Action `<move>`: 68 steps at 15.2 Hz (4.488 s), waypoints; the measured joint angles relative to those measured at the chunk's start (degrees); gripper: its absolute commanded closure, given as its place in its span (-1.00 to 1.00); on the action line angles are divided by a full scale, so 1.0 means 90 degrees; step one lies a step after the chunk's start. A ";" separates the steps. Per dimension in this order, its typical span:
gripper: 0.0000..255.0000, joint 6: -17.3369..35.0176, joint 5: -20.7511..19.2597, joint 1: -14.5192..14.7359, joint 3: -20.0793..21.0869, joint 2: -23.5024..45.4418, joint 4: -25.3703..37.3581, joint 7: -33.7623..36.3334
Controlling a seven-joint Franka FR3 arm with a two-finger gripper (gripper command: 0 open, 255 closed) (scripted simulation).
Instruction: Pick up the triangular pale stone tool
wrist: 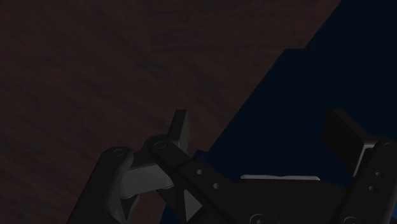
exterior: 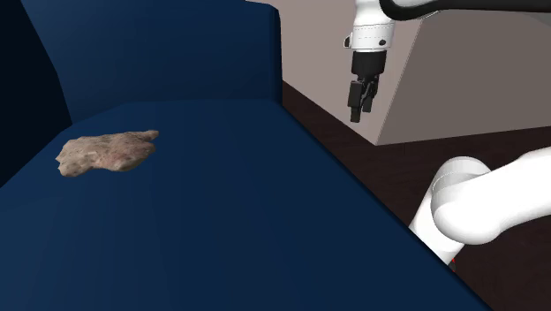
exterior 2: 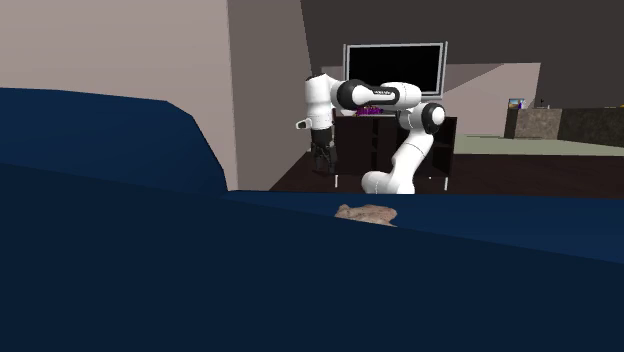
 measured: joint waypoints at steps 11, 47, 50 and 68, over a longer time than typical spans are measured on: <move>-1.00 0.0196 0.0937 0.0440 0.1084 0.0817 0.0677 0.1219; -1.00 -0.0122 -0.0136 0.2429 0.3972 0.7328 0.7725 0.5805; -1.00 0.0202 -0.0072 0.2336 0.3972 0.7203 0.7282 0.5777; 1.00 -0.0396 -0.0207 0.2535 0.3976 0.7461 0.8130 0.5846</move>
